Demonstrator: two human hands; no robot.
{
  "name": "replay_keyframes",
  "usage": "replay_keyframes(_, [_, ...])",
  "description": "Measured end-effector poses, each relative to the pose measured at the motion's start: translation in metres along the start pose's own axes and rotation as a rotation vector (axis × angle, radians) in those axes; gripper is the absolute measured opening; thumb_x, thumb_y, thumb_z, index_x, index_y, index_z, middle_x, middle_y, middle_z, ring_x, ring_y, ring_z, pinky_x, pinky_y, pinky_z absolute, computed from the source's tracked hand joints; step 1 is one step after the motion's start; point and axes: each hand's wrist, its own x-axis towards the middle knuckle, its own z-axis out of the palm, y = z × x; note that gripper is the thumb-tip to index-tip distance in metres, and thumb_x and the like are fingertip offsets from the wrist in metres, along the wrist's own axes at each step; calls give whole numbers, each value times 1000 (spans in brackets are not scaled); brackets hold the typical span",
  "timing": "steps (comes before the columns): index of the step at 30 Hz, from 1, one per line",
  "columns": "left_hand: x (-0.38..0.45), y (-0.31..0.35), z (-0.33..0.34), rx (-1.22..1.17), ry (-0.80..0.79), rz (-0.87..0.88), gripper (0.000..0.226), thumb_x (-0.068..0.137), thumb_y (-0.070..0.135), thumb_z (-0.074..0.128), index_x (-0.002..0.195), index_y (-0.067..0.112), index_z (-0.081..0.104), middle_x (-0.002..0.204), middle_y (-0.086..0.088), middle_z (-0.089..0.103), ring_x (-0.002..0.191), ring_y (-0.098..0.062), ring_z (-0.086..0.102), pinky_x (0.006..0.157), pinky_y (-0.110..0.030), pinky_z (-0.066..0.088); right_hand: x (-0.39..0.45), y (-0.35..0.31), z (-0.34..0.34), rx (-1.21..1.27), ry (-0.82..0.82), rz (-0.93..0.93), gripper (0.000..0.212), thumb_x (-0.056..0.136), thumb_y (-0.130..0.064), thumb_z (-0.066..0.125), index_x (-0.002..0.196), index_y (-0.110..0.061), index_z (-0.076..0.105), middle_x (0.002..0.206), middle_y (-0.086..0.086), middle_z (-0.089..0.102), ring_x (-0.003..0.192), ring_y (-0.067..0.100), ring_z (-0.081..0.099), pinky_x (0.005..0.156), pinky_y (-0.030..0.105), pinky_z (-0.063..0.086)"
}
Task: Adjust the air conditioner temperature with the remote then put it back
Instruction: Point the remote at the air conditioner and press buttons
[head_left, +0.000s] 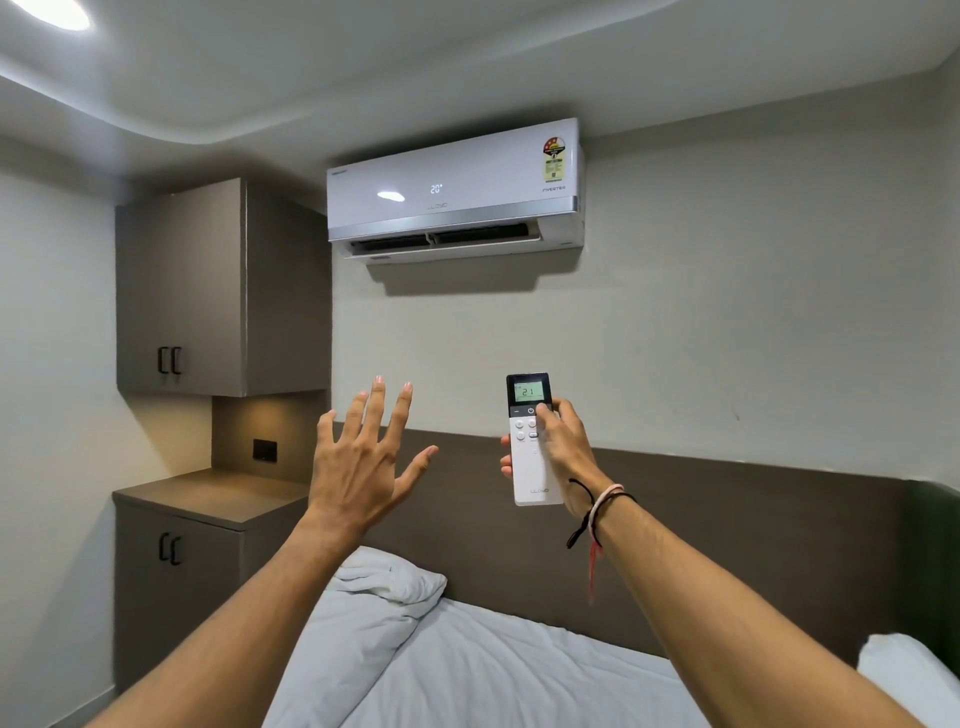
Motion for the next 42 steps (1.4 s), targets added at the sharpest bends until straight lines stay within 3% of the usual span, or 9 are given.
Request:
replay_keyframes(13, [2, -4, 2, 4, 12, -5, 88, 91, 72, 13, 161, 20, 23, 164, -20, 35, 145, -37, 44, 105, -59, 44, 4, 2, 3, 18, 18, -24, 29, 104, -29, 46, 127, -11, 44, 84, 27, 71, 55, 35, 67, 52, 38, 59])
replay_keyframes(17, [5, -3, 3, 5, 18, 1, 88, 91, 73, 13, 161, 20, 22, 164, -20, 34, 145, -37, 43, 105, -59, 44, 1, 2, 2, -43, 21, -49, 64, 76, -33, 85, 123, -16, 46, 96, 20, 72, 57, 31, 71, 54, 39, 61])
replay_keyframes(21, [6, -1, 5, 0, 19, 2, 89, 90, 73, 11, 161, 20, 21, 165, -19, 32, 147, -36, 41, 107, -59, 43, -2, 3, 0, -209, 47, -114, 87, 62, -11, 91, 128, -27, 39, 99, 10, 68, 62, 32, 75, 56, 42, 63])
replay_keyframes(24, [7, 2, 5, -9, 24, 5, 89, 91, 73, 12, 161, 20, 23, 164, -20, 33, 146, -36, 42, 106, -59, 43, -1, 7, 1, -336, 103, -204, 78, 65, -11, 85, 125, -30, 38, 96, 5, 67, 74, 33, 74, 65, 43, 64])
replay_keyframes(26, [7, 3, 6, -8, 24, 9, 90, 90, 73, 11, 161, 20, 23, 165, -19, 33, 146, -36, 42, 107, -59, 42, 0, 8, 1, -425, 158, -258, 72, 65, -17, 84, 123, -29, 42, 91, 0, 68, 86, 28, 69, 68, 32, 59])
replay_keyframes(29, [8, 5, 7, -15, 27, 14, 90, 90, 74, 11, 161, 20, 23, 165, -19, 32, 147, -36, 41, 108, -59, 41, 1, 10, 0, -475, 214, -288, 70, 63, -23, 84, 123, -24, 49, 87, -3, 69, 82, 17, 65, 58, 18, 45])
replay_keyframes(37, [6, 10, 7, -31, 43, 22, 87, 92, 72, 18, 159, 18, 30, 162, -20, 38, 143, -37, 46, 105, -59, 43, -6, 10, -5, -499, 336, -328, 64, 52, -41, 73, 113, -29, 58, 75, -22, 62, 68, -19, 55, 46, 3, 39])
replay_keyframes(39, [5, 15, 8, -41, 44, 25, 86, 92, 72, 19, 160, 19, 29, 162, -20, 37, 144, -36, 45, 105, -60, 43, -8, 11, -12, -529, 346, -334, 62, 55, -40, 76, 113, -28, 60, 77, -19, 64, 67, -10, 60, 49, 4, 39])
replay_keyframes(42, [3, 28, 14, -54, 45, 39, 85, 93, 71, 20, 160, 19, 27, 163, -20, 36, 144, -36, 45, 106, -60, 43, -13, 15, -29, -609, 374, -355, 56, 58, -40, 77, 110, -29, 61, 80, -12, 68, 70, 6, 65, 58, 20, 51])
